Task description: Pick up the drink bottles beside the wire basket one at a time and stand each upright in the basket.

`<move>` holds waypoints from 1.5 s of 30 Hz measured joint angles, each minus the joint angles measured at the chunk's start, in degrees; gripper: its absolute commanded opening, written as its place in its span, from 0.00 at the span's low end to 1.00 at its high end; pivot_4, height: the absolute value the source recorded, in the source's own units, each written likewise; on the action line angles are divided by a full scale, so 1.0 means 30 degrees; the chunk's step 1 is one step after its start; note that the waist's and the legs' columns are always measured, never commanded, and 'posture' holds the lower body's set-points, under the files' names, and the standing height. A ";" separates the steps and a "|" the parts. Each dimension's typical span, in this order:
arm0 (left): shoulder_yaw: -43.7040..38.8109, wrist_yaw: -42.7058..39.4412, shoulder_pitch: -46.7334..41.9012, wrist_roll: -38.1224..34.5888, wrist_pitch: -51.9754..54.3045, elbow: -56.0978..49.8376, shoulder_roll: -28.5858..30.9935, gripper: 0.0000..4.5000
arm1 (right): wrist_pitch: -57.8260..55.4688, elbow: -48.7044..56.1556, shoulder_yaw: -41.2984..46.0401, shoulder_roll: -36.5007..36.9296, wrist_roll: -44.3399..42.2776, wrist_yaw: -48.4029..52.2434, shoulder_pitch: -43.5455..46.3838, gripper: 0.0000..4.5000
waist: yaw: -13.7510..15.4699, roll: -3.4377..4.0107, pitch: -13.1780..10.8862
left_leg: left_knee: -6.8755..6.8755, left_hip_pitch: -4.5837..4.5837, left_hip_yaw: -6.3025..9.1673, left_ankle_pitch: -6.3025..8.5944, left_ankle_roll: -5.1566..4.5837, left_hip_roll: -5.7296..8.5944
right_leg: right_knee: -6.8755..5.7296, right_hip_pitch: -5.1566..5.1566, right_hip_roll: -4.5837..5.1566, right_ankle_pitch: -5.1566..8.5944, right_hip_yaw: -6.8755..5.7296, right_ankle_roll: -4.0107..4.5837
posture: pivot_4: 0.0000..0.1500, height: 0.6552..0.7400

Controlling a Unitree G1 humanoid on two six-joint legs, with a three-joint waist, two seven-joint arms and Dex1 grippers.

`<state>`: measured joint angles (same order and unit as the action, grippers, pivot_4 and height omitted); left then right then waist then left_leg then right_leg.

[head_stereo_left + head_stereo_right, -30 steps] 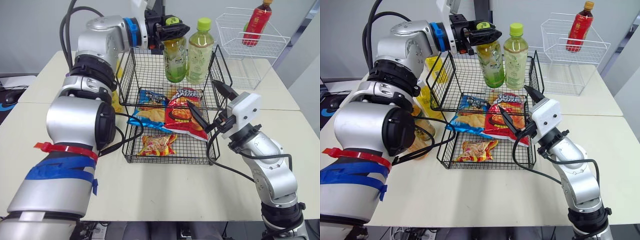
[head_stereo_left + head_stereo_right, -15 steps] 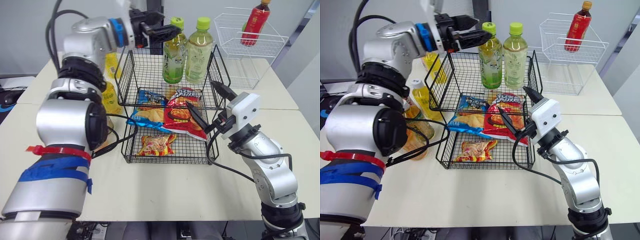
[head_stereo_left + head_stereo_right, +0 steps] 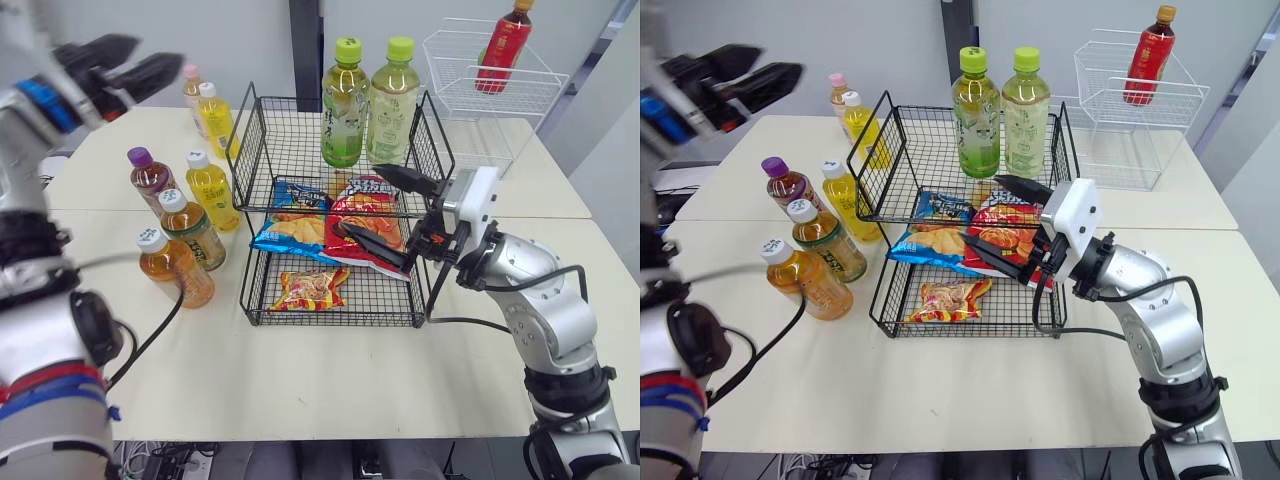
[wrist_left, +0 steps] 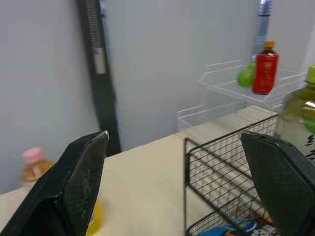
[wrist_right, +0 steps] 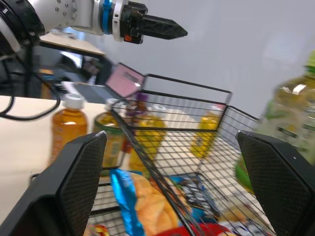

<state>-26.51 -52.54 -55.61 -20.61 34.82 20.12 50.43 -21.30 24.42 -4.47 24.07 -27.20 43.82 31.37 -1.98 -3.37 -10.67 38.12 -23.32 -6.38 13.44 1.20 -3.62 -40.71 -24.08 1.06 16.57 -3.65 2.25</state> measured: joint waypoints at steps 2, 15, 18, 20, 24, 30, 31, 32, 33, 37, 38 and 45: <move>-0.2260 0.0715 0.3265 -0.0749 0.1253 -0.2781 0.0660 0.99 | -0.0271 -0.0724 -0.0069 0.0114 -0.0822 0.1194 0.0700 1.00 | -0.0008 -0.0004 0.0003 | -0.0002 0.0029 -0.0015 0.0000 -0.0001 0.0004 | -0.0009 0.0015 0.0007 0.0000 0.0017 0.0000 | 1.00 1.00; -1.6148 0.0912 2.1782 -0.6160 0.7475 -1.4691 -0.4302 0.99 | -0.0203 -0.4050 -0.1078 -0.0827 -0.1815 0.4261 0.2878 1.00 | 0.0094 -0.0069 0.0045 | -0.0025 0.0237 0.0042 0.0042 -0.0071 -0.0017 | -0.0029 0.0216 0.0032 0.0083 -0.0048 -0.0033 | 1.00 1.00; -1.7484 0.1017 2.3949 -0.7259 0.7330 -1.5550 -0.5682 0.99 | -0.0141 -0.4428 -0.1212 -0.1089 -0.1797 0.4456 0.2942 1.00 | 0.0238 -0.0109 0.0071 | -0.0026 0.0254 0.0077 0.0036 -0.0068 -0.0019 | -0.0030 0.0241 0.0033 0.0109 -0.0085 0.0011 | 1.00 1.00; -1.7778 0.1078 2.5488 -0.8155 0.7001 -1.6463 -0.6709 0.99 | -0.0118 -0.4497 -0.1205 -0.1224 -0.1798 0.4486 0.2959 1.00 | 0.0239 -0.0106 0.0077 | -0.0026 0.0259 0.0069 0.0038 -0.0070 -0.0015 | -0.0027 0.0253 0.0042 0.0111 -0.0076 0.0011 | 1.00 1.00; -1.7732 0.1938 2.6252 -0.9743 0.6470 -1.7284 -0.7206 0.99 | -0.0118 -0.4531 -0.1205 -0.1424 -0.1779 0.4481 0.2978 1.00 | 0.0350 -0.0099 0.0078 | -0.0034 0.0262 0.0087 0.0037 -0.0070 -0.0017 | -0.0028 0.0253 0.0039 0.0123 -0.0091 0.0029 | 1.00 1.00; -1.6407 0.3320 2.6546 -1.0650 0.5186 -1.7280 -0.7112 0.99 | -0.0118 -0.4520 -0.1204 -0.1450 -0.1595 0.4400 0.2978 1.00 | 0.0332 -0.0093 0.0076 | -0.0061 0.0254 0.0071 0.0040 -0.0072 -0.0015 | -0.0010 0.0242 0.0039 0.0128 -0.0082 0.0034 | 1.00 1.00; -1.6003 0.3594 2.6442 -1.0708 0.4943 -1.7178 -0.6901 0.99 | -0.0118 -0.4498 -0.1204 -0.1445 -0.1468 0.4348 0.2978 1.00 | 0.0332 -0.0091 0.0075 | -0.0065 0.0254 0.0072 0.0040 -0.0072 -0.0015 | -0.0009 0.0240 0.0038 0.0129 -0.0085 0.0036 | 1.00 1.00; -1.5745 0.3723 2.6306 -1.0722 0.4796 -1.7073 -0.6675 0.99 | -0.0118 -0.4490 -0.1205 -0.1446 -0.1419 0.4312 0.2978 1.00 | 0.0341 -0.0091 0.0075 | -0.0066 0.0252 0.0076 0.0040 -0.0072 -0.0016 | -0.0009 0.0239 0.0037 0.0129 -0.0087 0.0037 | 1.00 1.00; -1.5225 0.4038 2.5811 -1.0652 0.4413 -1.6738 -0.6220 0.99 | -0.0118 -0.4444 -0.1193 -0.1403 -0.1295 0.4237 0.2969 1.00 | 0.0368 -0.0087 0.0072 | -0.0066 0.0253 0.0076 0.0039 -0.0072 -0.0016 | -0.0012 0.0239 0.0037 0.0129 -0.0087 0.0038 | 1.00 1.00; -1.2742 0.5116 2.3425 -0.9137 0.2817 -1.4423 -0.3881 0.99 | -0.0118 -0.4312 -0.1164 -0.1378 -0.1019 0.3859 0.2937 1.00 | 0.0529 -0.0080 0.0068 | -0.0069 0.0254 0.0073 0.0038 -0.0072 -0.0015 | -0.0011 0.0237 0.0034 0.0129 -0.0087 0.0038 | 1.00 1.00; -1.2127 0.5270 2.2880 -0.8721 0.2503 -1.3832 -0.3430 0.99 | -0.0118 -0.4230 -0.1163 -0.1402 -0.0999 0.3693 0.2917 1.00 | 0.0544 -0.0078 0.0067 | -0.0071 0.0250 0.0070 0.0038 -0.0072 -0.0017 | -0.0006 0.0234 0.0034 0.0128 -0.0084 0.0039 | 1.00 1.00; -0.5793 0.5114 1.6945 -0.5475 -0.0535 -0.8214 -0.1011 0.99 | -0.0135 -0.3305 -0.1013 -0.1358 -0.0566 0.2244 0.2676 1.00 | 0.0611 -0.0074 0.0063 | -0.0099 0.0157 0.0057 0.0044 -0.0076 -0.0019 | 0.0048 0.0165 0.0035 0.0075 -0.0099 0.0120 | 1.00 1.00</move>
<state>-43.89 -37.20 -4.77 -37.03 33.21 -4.52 47.40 -21.71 14.51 -7.51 19.99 -28.90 50.55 39.40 -0.15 -3.59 -10.49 37.82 -22.85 -6.21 13.57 0.97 -3.67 -40.56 -23.58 1.16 16.79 -3.94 2.61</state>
